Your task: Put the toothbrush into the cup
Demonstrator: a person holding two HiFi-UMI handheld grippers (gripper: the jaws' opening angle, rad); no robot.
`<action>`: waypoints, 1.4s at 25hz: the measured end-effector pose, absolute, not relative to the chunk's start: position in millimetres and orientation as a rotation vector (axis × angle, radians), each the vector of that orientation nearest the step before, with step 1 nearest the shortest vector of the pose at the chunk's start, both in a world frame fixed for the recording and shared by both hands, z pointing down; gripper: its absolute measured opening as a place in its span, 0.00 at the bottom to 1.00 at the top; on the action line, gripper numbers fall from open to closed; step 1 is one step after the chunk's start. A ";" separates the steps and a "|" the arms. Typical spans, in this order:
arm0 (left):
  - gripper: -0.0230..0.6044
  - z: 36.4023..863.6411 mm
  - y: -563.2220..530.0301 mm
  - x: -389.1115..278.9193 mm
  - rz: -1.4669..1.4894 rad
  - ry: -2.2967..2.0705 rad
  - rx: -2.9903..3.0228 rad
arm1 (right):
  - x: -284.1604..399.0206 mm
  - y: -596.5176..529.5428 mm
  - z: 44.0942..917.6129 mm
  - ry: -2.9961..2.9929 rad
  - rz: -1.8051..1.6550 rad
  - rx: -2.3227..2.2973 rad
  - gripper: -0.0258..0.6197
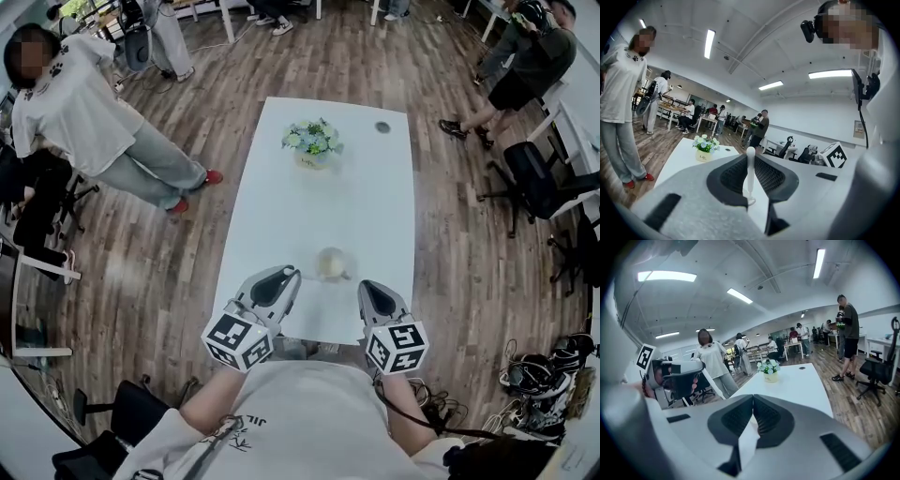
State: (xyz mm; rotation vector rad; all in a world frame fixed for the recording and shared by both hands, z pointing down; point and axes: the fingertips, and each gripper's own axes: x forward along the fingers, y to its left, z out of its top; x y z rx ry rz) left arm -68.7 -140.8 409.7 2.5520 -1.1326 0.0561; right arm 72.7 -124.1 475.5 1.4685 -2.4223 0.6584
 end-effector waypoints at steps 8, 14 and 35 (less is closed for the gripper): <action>0.13 428.2 -165.5 -61.5 0.099 -1.104 2.528 | 82.4 -143.4 481.8 -2.391 0.688 1.495 0.07; 0.13 443.5 -182.3 -55.3 0.124 -1.086 2.502 | 84.7 -156.3 493.0 -2.370 0.690 1.491 0.07; 0.13 515.3 -210.2 -28.4 0.187 -1.086 2.416 | 90.1 -159.2 540.2 -2.311 0.811 1.434 0.07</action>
